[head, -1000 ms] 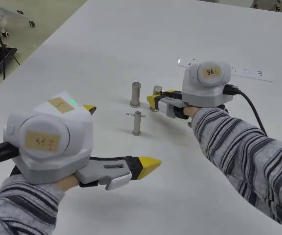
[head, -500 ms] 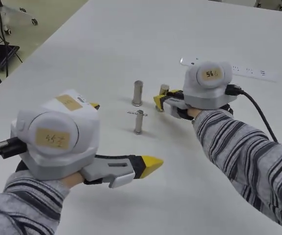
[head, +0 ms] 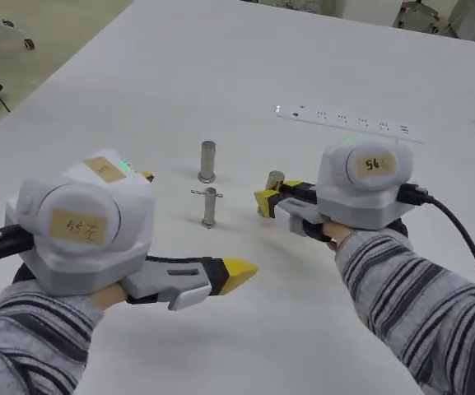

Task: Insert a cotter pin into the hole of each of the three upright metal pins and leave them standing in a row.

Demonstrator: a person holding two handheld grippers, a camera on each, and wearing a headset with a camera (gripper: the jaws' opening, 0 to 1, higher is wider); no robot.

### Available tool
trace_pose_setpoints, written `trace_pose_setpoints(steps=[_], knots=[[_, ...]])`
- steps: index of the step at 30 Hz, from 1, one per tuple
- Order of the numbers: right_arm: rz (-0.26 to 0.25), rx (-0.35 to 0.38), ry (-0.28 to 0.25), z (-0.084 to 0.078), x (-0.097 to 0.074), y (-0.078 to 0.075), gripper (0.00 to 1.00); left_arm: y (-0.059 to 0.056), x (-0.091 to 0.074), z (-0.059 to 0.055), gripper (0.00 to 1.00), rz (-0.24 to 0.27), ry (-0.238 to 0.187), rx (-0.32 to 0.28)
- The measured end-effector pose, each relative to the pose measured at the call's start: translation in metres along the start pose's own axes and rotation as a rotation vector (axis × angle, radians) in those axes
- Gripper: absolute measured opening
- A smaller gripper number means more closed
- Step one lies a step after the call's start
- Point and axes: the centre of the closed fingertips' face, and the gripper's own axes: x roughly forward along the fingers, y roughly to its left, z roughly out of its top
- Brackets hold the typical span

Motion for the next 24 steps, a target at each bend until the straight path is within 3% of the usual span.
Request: trace_pose_setpoints(steps=[12,24], knots=[[0.042,-0.046,0.034,-0.034,-0.039,0.026,0.08,0.004,0.001,0.004,0.95,0.018,-0.016,0.007],[0.043,-0.035,0.052,-0.054,-0.043,0.03,0.08,0.0,0.004,0.0,0.94,0.004,0.0,0.023]])
